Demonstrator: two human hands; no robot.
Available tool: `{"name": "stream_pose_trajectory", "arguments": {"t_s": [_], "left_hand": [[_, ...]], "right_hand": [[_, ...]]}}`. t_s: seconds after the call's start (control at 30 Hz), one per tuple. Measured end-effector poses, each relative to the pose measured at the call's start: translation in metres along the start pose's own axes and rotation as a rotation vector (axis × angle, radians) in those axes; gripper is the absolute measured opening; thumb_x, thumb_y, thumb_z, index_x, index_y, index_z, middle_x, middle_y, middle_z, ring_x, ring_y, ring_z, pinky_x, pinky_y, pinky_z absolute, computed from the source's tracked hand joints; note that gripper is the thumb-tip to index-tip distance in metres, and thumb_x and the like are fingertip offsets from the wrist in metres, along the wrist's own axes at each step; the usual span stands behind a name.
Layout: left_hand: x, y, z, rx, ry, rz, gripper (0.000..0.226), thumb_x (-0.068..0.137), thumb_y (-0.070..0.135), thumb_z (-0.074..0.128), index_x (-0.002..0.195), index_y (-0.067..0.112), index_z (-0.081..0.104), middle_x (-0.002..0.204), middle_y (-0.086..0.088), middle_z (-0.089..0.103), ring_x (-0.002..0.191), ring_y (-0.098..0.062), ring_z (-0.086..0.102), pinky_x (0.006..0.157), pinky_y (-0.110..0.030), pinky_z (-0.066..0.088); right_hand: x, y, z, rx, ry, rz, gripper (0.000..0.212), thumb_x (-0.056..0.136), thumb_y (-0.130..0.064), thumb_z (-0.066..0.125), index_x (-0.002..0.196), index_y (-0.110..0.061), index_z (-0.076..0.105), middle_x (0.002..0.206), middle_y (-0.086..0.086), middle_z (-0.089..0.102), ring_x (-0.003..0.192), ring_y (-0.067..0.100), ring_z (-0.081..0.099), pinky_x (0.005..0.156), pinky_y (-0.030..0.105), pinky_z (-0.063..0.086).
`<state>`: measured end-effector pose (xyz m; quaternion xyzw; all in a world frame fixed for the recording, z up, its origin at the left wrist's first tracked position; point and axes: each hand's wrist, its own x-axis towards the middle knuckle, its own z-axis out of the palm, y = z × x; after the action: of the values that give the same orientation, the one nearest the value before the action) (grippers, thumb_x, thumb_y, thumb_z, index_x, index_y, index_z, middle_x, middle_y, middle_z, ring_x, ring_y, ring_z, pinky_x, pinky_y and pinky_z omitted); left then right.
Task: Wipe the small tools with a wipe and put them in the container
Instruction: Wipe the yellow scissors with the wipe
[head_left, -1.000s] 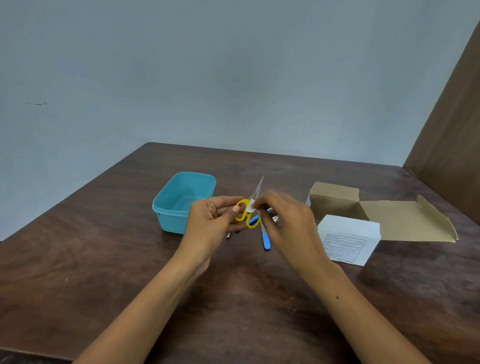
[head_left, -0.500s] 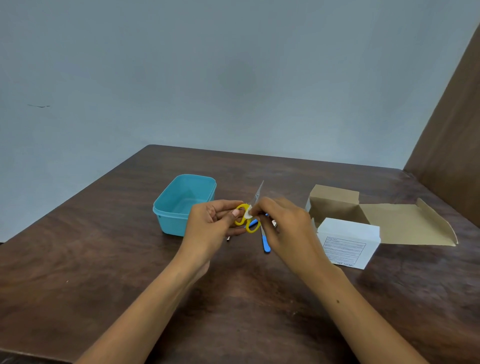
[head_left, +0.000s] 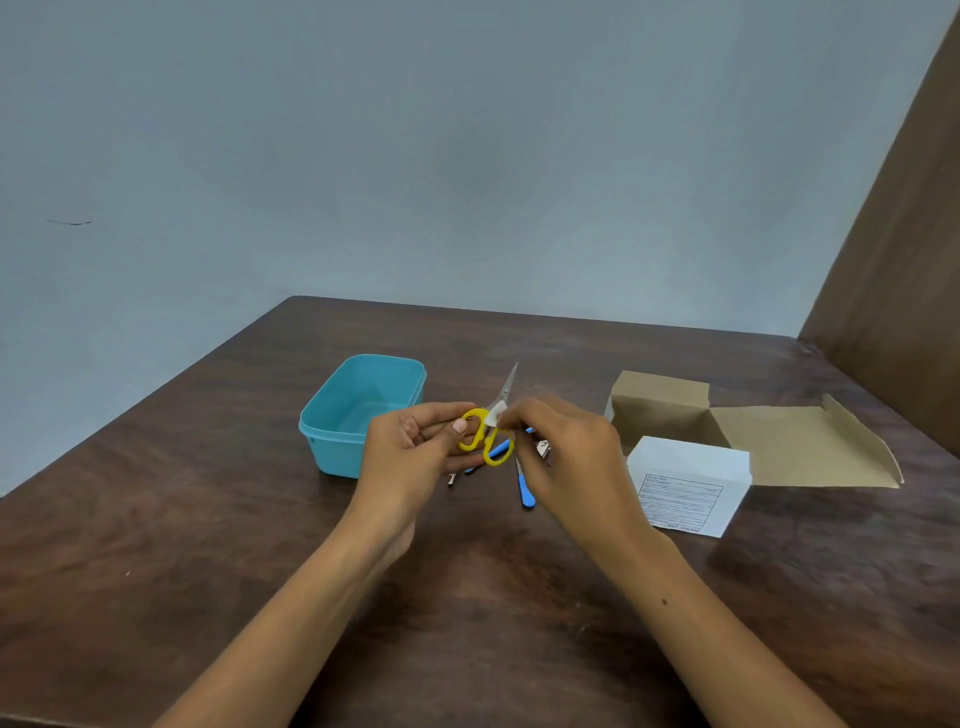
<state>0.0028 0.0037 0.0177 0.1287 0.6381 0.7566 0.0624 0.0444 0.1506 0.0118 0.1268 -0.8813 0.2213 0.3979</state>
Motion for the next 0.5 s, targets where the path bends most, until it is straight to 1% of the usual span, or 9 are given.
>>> {"name": "stream_pose_trajectory", "arguments": {"t_s": [0.13,0.3,0.43,0.5], "left_hand": [[-0.0007,0.0013,-0.0001,-0.022,0.013,0.001,0.016,0.090,0.000,0.056,0.100,0.003,0.068,0.081,-0.006,0.075,0.072,-0.016,0.073,0.061,-0.019,0.058],[-0.0023,0.0020,0.0022,-0.025,0.001,-0.002,0.017,0.090,0.000,0.056,0.103,0.002,0.067,0.080,-0.006,0.075,0.071,-0.015,0.073,0.059,-0.018,0.056],[-0.0015,0.0020,0.0015,-0.040,0.033,0.013,0.016,0.089,-0.001,0.056,0.100,0.003,0.068,0.079,-0.005,0.075,0.071,-0.015,0.073,0.061,-0.018,0.057],[-0.0010,0.0018,0.0007,-0.050,0.054,0.027,0.016,0.089,-0.001,0.056,0.097,0.005,0.069,0.076,-0.002,0.076,0.072,-0.014,0.073,0.061,-0.019,0.057]], "right_hand": [[0.0000,-0.0012,-0.0019,0.017,-0.027,-0.009,0.012,0.076,-0.005,0.059,0.080,-0.013,0.067,0.080,-0.001,0.070,0.074,0.016,0.064,0.060,0.037,0.053],[0.0024,0.0002,-0.0009,0.017,0.041,0.033,0.009,0.077,-0.004,0.065,0.082,-0.011,0.069,0.082,0.002,0.072,0.072,0.018,0.067,0.061,0.035,0.056],[0.0016,-0.0043,-0.0027,0.013,-0.062,-0.045,0.013,0.077,-0.005,0.061,0.083,-0.013,0.069,0.082,0.000,0.071,0.075,0.017,0.065,0.062,0.034,0.054],[0.0013,-0.0077,-0.0042,0.006,-0.134,-0.097,0.016,0.077,-0.002,0.064,0.085,-0.014,0.070,0.083,0.000,0.072,0.075,0.016,0.065,0.064,0.029,0.055]]}}
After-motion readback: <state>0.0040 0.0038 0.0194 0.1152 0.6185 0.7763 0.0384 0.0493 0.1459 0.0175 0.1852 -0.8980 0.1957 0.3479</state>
